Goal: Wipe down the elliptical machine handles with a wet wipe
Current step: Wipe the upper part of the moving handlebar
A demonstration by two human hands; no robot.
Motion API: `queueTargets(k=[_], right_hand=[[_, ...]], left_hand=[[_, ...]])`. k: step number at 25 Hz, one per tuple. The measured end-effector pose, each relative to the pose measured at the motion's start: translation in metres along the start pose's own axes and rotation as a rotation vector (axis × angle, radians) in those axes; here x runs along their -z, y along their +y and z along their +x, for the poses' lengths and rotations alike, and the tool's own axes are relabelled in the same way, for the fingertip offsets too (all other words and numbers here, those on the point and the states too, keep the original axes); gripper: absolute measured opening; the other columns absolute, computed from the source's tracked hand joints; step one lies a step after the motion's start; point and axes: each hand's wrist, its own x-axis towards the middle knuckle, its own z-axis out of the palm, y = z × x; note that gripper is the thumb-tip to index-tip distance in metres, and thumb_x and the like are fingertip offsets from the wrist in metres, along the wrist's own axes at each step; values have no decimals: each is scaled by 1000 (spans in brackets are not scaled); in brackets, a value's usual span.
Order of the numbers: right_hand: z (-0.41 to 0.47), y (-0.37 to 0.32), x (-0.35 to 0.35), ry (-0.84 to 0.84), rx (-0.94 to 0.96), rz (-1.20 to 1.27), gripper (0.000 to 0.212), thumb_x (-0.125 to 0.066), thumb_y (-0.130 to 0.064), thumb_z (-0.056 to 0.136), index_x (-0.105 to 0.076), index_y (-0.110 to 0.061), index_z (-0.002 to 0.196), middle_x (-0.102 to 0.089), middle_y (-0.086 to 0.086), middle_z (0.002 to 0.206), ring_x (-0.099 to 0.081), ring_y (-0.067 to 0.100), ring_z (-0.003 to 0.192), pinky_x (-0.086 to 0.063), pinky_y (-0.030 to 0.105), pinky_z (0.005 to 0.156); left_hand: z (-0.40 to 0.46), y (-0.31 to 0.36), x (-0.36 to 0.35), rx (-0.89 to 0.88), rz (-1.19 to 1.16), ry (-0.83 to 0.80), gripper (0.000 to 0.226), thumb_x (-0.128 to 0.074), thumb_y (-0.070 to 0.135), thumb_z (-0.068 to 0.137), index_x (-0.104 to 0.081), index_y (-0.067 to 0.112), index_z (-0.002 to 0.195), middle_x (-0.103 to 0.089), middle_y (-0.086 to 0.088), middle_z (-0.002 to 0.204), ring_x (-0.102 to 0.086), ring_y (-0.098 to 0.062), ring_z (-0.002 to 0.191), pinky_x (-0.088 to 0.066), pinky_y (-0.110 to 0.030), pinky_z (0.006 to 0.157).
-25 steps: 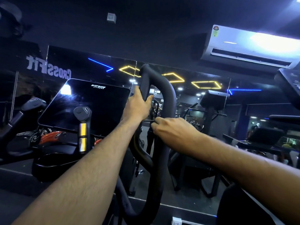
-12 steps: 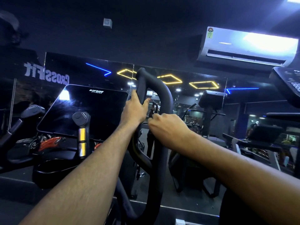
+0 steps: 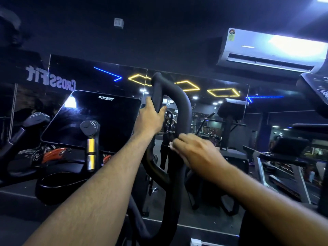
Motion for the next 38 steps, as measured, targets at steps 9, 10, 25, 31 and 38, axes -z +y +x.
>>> queueTargets(k=[9, 10, 25, 31, 38], right_hand=[[-30, 15, -18, 334, -322, 495, 11, -65, -22, 100, -65, -15, 91, -58, -13, 76, -54, 1, 69, -45, 22, 65], [-30, 11, -23, 383, -403, 541, 12, -64, -21, 100, -64, -15, 89, -58, -12, 74, -56, 4, 67, -46, 23, 62], [-36, -32, -44, 484, -779, 847, 17, -58, -22, 102, -59, -15, 87, -61, -4, 67, -52, 3, 57, -42, 21, 51], [-84, -59, -57, 382, -681, 769, 17, -56, -26, 103, -55, -23, 86, -56, -9, 65, -54, 9, 58, -47, 27, 54], [-29, 2, -18, 391, -350, 397, 8, -63, -17, 99, -68, -10, 98, -58, -6, 87, -52, 12, 74, -41, 22, 69]], left_hand=[[-2, 3, 1, 11, -18, -16, 53, -57, 46, 104, -38, 19, 146, -62, -3, 115, -65, -23, 95, -55, -41, 76], [-3, 4, 2, 13, -21, -20, 53, -57, 46, 105, -38, 19, 146, -62, -3, 115, -65, -23, 94, -56, -40, 76], [-2, 1, 0, 22, 6, -26, 49, -56, 47, 105, -39, 19, 142, -66, -9, 118, -70, -24, 92, -48, -29, 60], [-2, 2, 2, 28, 4, -21, 50, -58, 56, 99, -45, 25, 135, -69, -4, 109, -72, -23, 84, -59, -43, 71], [-123, -51, -1, 504, -990, 56, 63, -39, 72, 100, -63, 18, 123, -72, -17, 105, -69, -29, 83, -57, -41, 75]])
